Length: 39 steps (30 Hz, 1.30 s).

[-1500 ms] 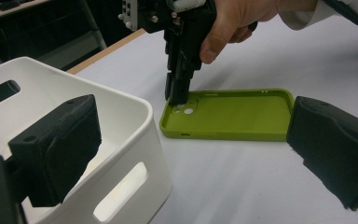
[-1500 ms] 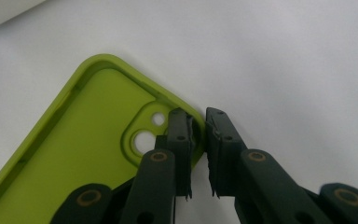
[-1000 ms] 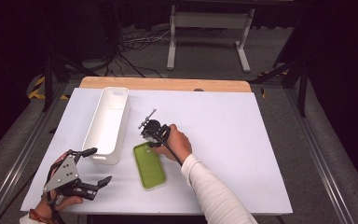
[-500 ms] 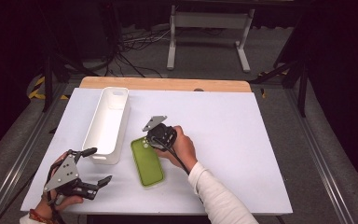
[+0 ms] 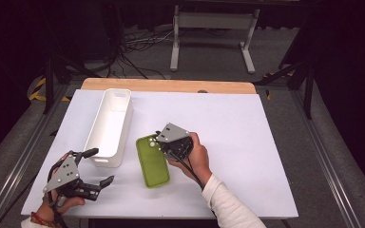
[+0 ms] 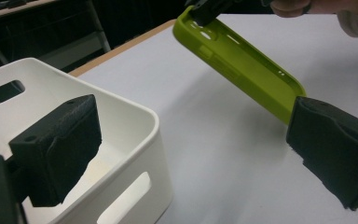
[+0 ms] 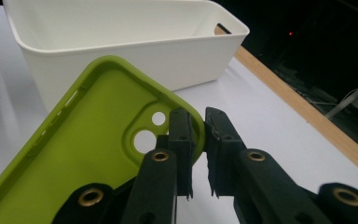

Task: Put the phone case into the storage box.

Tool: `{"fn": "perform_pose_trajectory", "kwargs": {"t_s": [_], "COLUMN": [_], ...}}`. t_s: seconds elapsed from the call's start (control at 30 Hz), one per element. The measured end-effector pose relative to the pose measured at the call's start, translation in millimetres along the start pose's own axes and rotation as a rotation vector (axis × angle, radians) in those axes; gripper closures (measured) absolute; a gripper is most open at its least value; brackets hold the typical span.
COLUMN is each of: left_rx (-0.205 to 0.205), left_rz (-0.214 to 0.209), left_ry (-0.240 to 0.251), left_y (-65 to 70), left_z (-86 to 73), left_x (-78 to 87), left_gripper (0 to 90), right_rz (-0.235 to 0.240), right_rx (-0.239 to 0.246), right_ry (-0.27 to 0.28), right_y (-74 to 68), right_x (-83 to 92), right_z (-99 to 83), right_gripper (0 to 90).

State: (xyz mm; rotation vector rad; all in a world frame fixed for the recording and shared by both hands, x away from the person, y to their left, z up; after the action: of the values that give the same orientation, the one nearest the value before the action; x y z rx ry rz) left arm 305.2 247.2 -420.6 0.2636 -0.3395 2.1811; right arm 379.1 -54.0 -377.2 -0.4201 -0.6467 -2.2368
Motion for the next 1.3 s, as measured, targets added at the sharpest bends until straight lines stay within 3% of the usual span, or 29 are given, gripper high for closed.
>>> {"fn": "perform_pose_trajectory", "kwargs": {"t_s": [0.1, 0.27, 0.57, 0.73, 1.1, 1.2, 1.3], "left_rx": [0.036, 0.05, 0.093, 0.066, 0.116, 0.094, 0.06], "left_rz": [0.004, 0.0, -0.078, -0.093, -0.141, -0.129, -0.118], "left_ry": [0.003, 0.016, 0.033, 0.019, -0.001, -0.002, 0.03], "left_y": [-1.9, -0.8, 5.6, 11.7, 11.4, 11.6, 15.4], "left_z": [4.2, 11.0, 39.4, 51.4, 71.7, 75.5, 79.2], "left_x": [-2.4, -7.1, -31.7, -47.8, -84.5, -89.5, -90.7], "left_gripper": [5.7, 5.9, 8.6, 12.6, 22.4, 29.6, 39.2], "right_rz": [-0.024, -0.05, -0.079, -0.098, -0.142, -0.158, -0.18], "right_rx": [0.026, 0.032, 0.023, 0.032, 0.059, 0.077, 0.096], "right_ry": [0.032, 0.077, 0.13, 0.148, 0.192, 0.201, 0.22], "right_y": [-1.6, -1.6, 3.0, 3.5, -0.9, -3.8, -6.6], "right_x": [8.4, 20.0, 36.8, 43.1, 52.8, 54.0, 56.3], "right_z": [-0.6, -0.2, -2.9, -4.6, -7.3, -7.9, -7.3], "right_gripper": [81.9, 81.8, 81.8, 81.8, 81.8, 81.8, 81.8]}}
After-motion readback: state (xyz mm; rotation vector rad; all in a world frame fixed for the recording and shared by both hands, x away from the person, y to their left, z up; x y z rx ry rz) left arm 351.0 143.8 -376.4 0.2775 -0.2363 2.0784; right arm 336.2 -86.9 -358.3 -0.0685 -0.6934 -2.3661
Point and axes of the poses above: each handheld gripper's, and its own axes: x roughly backward along the jaws, z roughly out of its top, y roughly to its right, the point moved 1 cm from there along -x, roughly forward along the jaws, and after that the axes turned 1 degree about -z, right-handed, at the moved point
